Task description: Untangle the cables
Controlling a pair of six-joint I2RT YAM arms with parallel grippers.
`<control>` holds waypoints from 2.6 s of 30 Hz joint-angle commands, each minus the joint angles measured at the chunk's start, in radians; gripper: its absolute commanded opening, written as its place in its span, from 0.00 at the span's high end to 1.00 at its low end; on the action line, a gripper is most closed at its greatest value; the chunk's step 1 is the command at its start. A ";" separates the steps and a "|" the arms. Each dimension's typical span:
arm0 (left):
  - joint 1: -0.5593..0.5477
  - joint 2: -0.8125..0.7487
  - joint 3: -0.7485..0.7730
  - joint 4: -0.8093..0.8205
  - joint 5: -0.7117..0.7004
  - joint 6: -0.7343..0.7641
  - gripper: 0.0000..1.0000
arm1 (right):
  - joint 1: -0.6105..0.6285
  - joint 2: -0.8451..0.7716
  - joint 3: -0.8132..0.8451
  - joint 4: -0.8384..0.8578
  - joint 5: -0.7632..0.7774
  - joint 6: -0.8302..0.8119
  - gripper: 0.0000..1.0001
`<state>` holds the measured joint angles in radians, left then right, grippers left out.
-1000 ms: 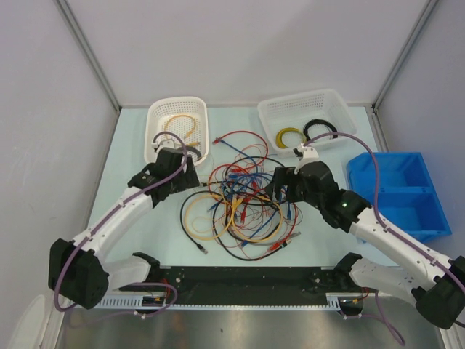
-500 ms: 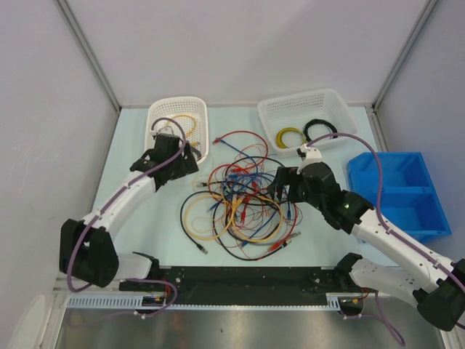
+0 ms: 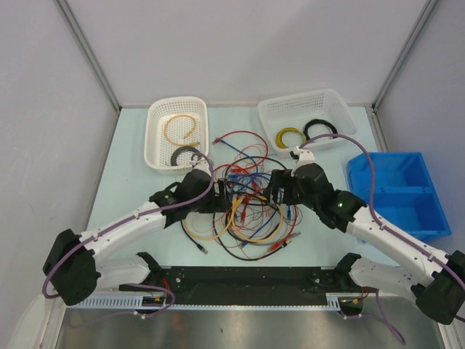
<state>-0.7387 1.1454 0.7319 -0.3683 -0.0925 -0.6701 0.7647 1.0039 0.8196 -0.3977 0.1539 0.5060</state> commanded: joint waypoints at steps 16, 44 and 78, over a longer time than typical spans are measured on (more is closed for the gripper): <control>-0.108 0.105 -0.040 0.148 0.004 -0.013 0.67 | 0.038 -0.056 0.038 -0.018 0.078 0.028 0.05; -0.108 0.200 1.327 -0.477 -0.084 0.349 1.00 | 0.041 -0.232 0.038 0.033 0.075 0.037 0.06; 0.593 0.643 1.149 -0.268 0.076 0.196 0.34 | -0.085 -0.191 0.050 -0.029 0.058 -0.035 0.05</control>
<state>-0.1680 1.7287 1.8477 -0.6437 -0.0589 -0.4179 0.6991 0.8230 0.8291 -0.4313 0.2268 0.4961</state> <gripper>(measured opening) 0.372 0.951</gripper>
